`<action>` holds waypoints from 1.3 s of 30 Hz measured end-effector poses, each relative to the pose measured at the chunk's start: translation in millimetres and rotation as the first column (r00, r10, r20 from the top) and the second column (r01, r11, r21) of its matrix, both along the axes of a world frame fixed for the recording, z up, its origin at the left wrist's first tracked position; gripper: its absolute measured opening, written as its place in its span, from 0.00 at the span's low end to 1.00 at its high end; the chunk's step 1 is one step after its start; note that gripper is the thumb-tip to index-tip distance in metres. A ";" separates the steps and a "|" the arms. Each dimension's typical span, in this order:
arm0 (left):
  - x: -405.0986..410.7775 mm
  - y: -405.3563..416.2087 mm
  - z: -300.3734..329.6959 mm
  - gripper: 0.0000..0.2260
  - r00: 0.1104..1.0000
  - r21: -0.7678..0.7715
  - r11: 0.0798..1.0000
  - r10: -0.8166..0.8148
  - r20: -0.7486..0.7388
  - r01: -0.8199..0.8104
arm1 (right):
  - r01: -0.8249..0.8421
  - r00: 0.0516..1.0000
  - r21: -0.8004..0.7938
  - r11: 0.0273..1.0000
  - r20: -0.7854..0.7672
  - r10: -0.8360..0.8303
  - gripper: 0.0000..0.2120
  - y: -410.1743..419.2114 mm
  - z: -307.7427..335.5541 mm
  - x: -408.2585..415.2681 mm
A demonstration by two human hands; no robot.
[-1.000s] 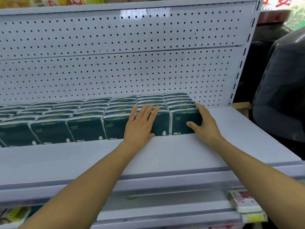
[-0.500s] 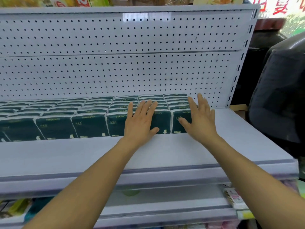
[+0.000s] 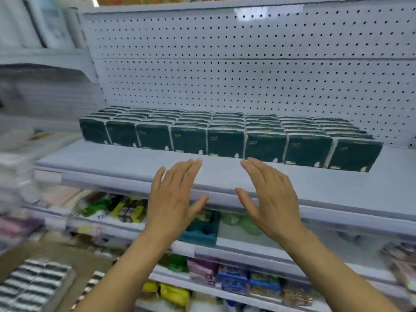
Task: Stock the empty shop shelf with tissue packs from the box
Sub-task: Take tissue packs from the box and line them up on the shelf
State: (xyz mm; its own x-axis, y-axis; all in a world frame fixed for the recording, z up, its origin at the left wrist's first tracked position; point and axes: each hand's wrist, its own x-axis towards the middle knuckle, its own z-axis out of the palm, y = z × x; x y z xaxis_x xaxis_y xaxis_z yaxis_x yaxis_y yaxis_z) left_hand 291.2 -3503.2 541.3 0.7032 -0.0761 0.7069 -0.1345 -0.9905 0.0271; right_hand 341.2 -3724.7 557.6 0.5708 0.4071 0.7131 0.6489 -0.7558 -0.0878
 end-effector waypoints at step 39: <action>-217.7 517.9 -314.0 0.29 0.400 -0.139 0.749 0.179 -0.899 -0.648 | -0.530 0.592 -0.365 0.766 -0.805 0.025 0.17 535.7 -328.8 -86.8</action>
